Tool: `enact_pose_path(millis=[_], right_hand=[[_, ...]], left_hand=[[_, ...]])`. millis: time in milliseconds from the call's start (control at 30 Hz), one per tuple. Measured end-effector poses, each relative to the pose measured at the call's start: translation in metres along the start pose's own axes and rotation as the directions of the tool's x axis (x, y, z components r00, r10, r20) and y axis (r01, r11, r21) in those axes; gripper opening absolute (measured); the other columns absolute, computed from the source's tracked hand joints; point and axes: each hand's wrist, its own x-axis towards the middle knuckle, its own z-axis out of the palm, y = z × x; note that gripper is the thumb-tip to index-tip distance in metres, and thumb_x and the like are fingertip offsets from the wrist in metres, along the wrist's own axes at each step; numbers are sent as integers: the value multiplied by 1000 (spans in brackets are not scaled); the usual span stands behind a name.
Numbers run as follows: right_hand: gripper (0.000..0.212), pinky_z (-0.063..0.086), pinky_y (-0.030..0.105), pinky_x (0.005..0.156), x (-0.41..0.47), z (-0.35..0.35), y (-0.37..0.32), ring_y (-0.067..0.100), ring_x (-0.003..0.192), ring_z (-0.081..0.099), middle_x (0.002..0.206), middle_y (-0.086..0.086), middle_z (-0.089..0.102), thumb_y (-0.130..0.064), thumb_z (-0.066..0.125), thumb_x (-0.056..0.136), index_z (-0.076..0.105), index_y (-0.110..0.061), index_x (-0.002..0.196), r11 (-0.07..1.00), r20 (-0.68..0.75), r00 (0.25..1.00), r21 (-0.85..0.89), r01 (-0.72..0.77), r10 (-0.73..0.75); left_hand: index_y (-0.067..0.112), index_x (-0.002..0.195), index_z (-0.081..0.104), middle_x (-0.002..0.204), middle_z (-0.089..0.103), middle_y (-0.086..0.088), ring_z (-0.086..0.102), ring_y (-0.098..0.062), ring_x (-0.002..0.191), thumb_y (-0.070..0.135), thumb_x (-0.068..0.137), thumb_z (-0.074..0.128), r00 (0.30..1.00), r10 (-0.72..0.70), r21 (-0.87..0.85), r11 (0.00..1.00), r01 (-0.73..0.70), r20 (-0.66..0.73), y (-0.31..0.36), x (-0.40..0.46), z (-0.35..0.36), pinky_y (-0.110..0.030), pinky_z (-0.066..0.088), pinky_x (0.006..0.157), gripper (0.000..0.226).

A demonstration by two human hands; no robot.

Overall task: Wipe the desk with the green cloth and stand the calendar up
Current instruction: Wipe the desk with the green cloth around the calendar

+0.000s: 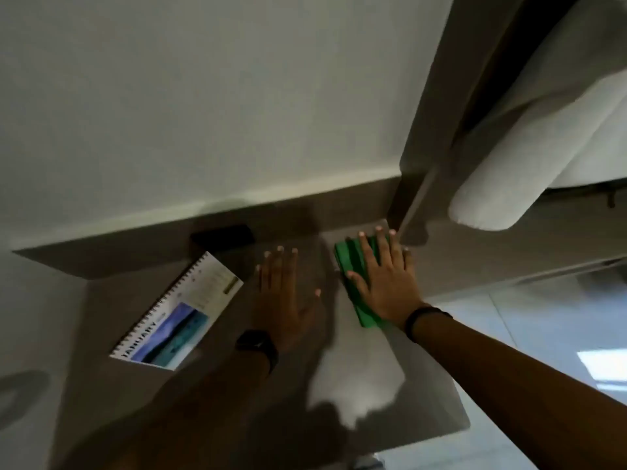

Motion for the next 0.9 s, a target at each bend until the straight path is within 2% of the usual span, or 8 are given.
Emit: enact_pose_path(millis=[100,233,367,533,733,800,900], right_hand=[[83,21,69,122,8,47,10,45,161,8,176,17,13,-70,34,101,13,-25,169,999,105,993,-6,-52,52],[83,18,68,121,19,84,8,46,160,9,175,17,14,-71,35,100,14,-29,168,996,106,990,-2,-91,91],[70,26,64,122,21,91,3,46,158,19,173,21,20,-54,34,105,21,-24,167,995,46,994,1,-98,97],[67,27,60,124,25,92,1,44,159,19,173,24,18,-32,40,105,20,-12,167,995,53,994,27,-98,96],[63,22,56,127,11,82,-20,41,160,17,173,23,18,-20,44,108,23,-6,165,978,52,993,171,-118,111],[61,20,53,129,-2,83,-38,38,161,16,173,20,19,-19,45,108,25,-6,165,948,36,991,288,-134,129],[58,14,49,131,-18,82,-74,35,162,13,174,18,18,-17,42,111,25,-7,165,847,37,983,502,-174,180]], left_hand=[[19,168,19,175,19,-14,11,-38,161,69,97,46,990,-63,-15,998,65,127,-13,-22,47,-59,12,129,91],[17,168,21,175,20,-15,11,-38,162,70,99,40,979,-80,45,996,73,187,-26,-42,81,-56,4,130,88],[22,170,13,176,14,-11,7,-35,163,73,99,35,982,-68,118,992,48,175,-35,-43,94,-55,2,131,89],[24,170,10,176,12,-9,4,-33,163,77,99,31,978,-79,101,993,61,194,-37,-42,93,-52,-4,130,91],[26,170,7,178,2,-8,-8,-31,163,77,96,44,978,-10,37,999,2,210,-52,-54,50,-53,-4,130,97],[25,170,8,178,1,-9,-9,-32,164,75,96,49,984,19,53,998,-28,176,-67,-60,18,-56,-1,131,99],[23,170,11,178,5,-10,0,-34,164,71,96,53,995,49,138,989,-61,92,-97,-69,-40,-60,8,130,98]])
